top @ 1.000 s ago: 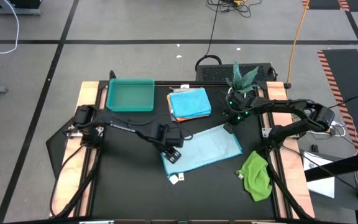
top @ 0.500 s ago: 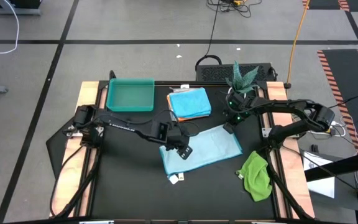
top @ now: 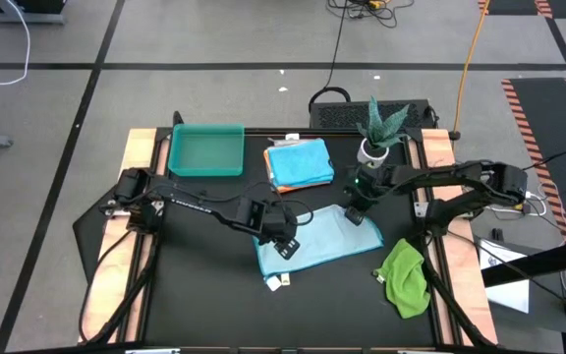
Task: Fold microfiber towels
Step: Fold the light blue microfiber towel, then stack the folded light blue microfiber towel on top of the folded blue microfiber towel
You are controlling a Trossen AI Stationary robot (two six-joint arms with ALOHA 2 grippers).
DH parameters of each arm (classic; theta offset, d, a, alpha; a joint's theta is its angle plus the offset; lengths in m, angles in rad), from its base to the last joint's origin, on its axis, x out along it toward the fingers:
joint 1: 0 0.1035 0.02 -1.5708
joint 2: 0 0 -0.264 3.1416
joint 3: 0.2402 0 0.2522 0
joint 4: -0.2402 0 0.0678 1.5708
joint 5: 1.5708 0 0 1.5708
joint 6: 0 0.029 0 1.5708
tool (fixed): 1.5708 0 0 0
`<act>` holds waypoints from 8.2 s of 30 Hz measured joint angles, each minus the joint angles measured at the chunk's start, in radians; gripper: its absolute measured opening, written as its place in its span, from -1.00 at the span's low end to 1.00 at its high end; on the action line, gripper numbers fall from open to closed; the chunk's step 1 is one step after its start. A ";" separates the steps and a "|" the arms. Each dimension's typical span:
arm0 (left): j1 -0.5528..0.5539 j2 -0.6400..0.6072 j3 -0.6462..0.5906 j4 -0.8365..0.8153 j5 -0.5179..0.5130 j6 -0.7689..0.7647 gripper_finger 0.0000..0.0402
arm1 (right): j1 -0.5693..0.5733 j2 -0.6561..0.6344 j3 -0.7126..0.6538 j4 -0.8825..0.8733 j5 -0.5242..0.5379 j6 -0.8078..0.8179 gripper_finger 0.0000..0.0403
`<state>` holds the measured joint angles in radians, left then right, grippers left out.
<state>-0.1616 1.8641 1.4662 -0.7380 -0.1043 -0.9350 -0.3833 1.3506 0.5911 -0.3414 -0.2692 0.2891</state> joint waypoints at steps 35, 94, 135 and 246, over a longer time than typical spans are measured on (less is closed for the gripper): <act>0.347 0.000 0.281 -0.079 0.166 0.816 0.09 | 0.192 -0.566 0.058 -0.662 -0.029 0.633 -0.52; 0.327 0.000 0.273 -0.129 0.146 0.744 0.09 | 0.514 -0.531 -0.372 -0.084 0.056 1.076 -0.74; -0.044 -0.231 0.270 -0.760 -0.343 0.184 0.09 | 0.422 0.082 0.359 -0.345 0.084 0.505 -1.00; 0.024 -0.050 0.271 -0.634 -0.239 0.010 0.09 | 0.334 0.060 0.288 -0.007 0.129 0.183 -0.30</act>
<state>-0.1380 1.8145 1.7370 -1.3718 -0.3433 -0.9248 -0.0489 1.4107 0.8791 -0.3482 -0.1406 0.4720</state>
